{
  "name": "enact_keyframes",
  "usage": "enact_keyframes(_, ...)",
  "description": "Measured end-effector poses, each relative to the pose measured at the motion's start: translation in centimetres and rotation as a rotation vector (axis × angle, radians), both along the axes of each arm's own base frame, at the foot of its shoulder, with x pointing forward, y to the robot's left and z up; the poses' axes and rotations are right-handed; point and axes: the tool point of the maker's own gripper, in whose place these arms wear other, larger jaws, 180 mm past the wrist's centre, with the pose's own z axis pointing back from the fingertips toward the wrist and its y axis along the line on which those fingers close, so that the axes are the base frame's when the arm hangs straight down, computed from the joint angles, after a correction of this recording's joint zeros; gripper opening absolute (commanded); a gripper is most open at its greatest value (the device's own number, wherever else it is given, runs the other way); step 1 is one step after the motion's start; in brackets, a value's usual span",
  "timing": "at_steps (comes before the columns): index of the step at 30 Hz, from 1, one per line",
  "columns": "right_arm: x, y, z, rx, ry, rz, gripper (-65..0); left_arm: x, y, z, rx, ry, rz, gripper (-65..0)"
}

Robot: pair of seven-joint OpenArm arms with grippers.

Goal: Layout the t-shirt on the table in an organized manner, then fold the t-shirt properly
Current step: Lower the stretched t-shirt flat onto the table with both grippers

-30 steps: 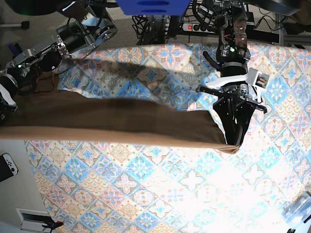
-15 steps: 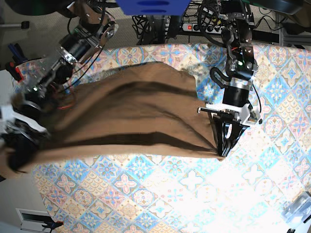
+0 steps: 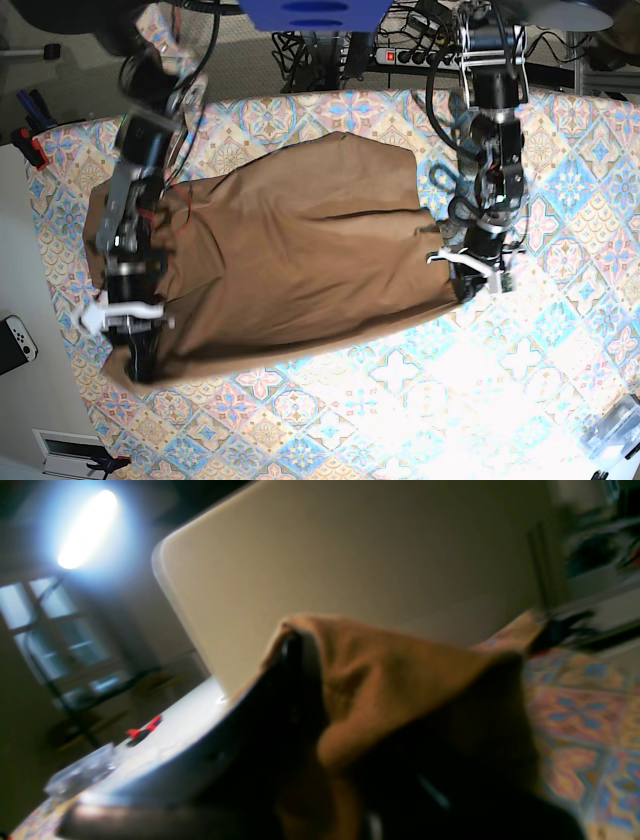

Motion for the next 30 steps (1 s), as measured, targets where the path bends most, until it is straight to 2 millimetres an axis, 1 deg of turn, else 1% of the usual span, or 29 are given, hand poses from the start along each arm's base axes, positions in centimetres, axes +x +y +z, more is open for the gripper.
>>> enact_keyframes(1,0.8,0.6,-0.8,0.013,0.027,0.014,-65.0,0.2,-0.1,-0.7,-0.007,0.019,0.0,-65.0)
enact_keyframes(2,1.4,1.8,-1.9,0.025,0.065,0.04,-65.0,0.2,0.0,-1.3,-0.013,0.034,0.004,-65.0)
enact_keyframes(4,2.3,4.6,-4.8,0.014,0.17,0.121,-65.0,0.3,0.7,-2.4,-0.012,0.069,0.016,-65.0)
enact_keyframes(5,2.7,5.9,-6.3,-0.021,0.233,0.168,-65.0,0.2,1.1,-2.9,-0.008,0.088,0.017,-65.0)
enact_keyframes(6,3.1,6.8,-7.2,-0.053,0.279,0.201,-65.0,0.3,1.6,-3.1,-0.003,0.097,0.026,-65.0)
enact_keyframes(7,3.7,7.2,-7.4,-0.073,0.297,0.22,-65.0,0.3,2.1,-3.1,0.003,0.1,0.038,-65.0)
enact_keyframes(9,5.4,8.0,-6.6,-0.099,0.309,0.251,-65.0,0.5,2.4,-2.7,0.003,0.087,0.045,-65.0)
enact_keyframes(11,7.1,8.9,-5.5,-0.142,0.328,0.289,-50.9,0.6,2.1,-2.8,0.004,0.09,0.037,-65.0)
enact_keyframes(12,7.8,9.4,-4.5,-0.145,0.317,0.299,-43.9,0.5,1.8,-2.9,-0.001,0.094,0.032,-65.0)
enact_keyframes(13,8.3,9.9,-3.3,-0.15,0.293,0.311,-38.0,0.5,1.7,-3.0,-0.004,0.096,0.032,-61.9)
enact_keyframes(14,8.6,10.4,-2.6,-0.15,0.274,0.317,-34.6,0.2,1.8,-3.2,-0.005,0.1,0.034,-55.5)
enact_keyframes(16,8.9,10.7,-2.6,-0.199,0.283,0.305,-32.2,-0.5,1.9,-3.7,-0.007,0.1,0.043,-45.5)
enact_keyframes(17,8.8,10.9,-3.4,-0.249,0.306,0.311,-31.5,-0.8,1.9,-3.7,-0.007,0.091,0.043,-42.9)
enact_keyframes(18,8.4,11.0,-4.3,-0.289,0.329,0.329,-30.9,-1.0,1.9,-3.8,-0.008,0.09,0.037,-41.4)
enact_keyframes(21,7.3,11.8,-6.6,-0.385,0.386,0.383,-28.7,-1.0,1.8,-3.9,-0.006,0.094,0.034,-40.7)
enact_keyframes(22,7.2,12.0,-6.8,-0.405,0.39,0.393,-28.3,-1.0,1.9,-3.9,-0.006,0.094,0.035,-40.9)
enact_keyframes(23,7.2,12.1,-6.8,-0.412,0.388,0.395,-28.4,-1.0,1.9,-3.9,-0.005,0.095,0.034,-40.9)
enact_keyframes(26,7.8,12.1,-5.6,-0.373,0.36,0.378,-28.6,-1.2,1.6,-3.7,-0.001,0.101,0.03,-40.9)
enact_keyframes(28,8.1,11.5,-5.0,-0.341,0.343,0.352,-28.6,-2.2,1.5,-3.3,0.014,0.094,0.023,-40.9)
enact_keyframes(30,8.3,10.2,-4.3,-0.303,0.327,0.306,-28.6,-3.8,1.0,-2.7,0.034,0.084,0.002,-40.9)
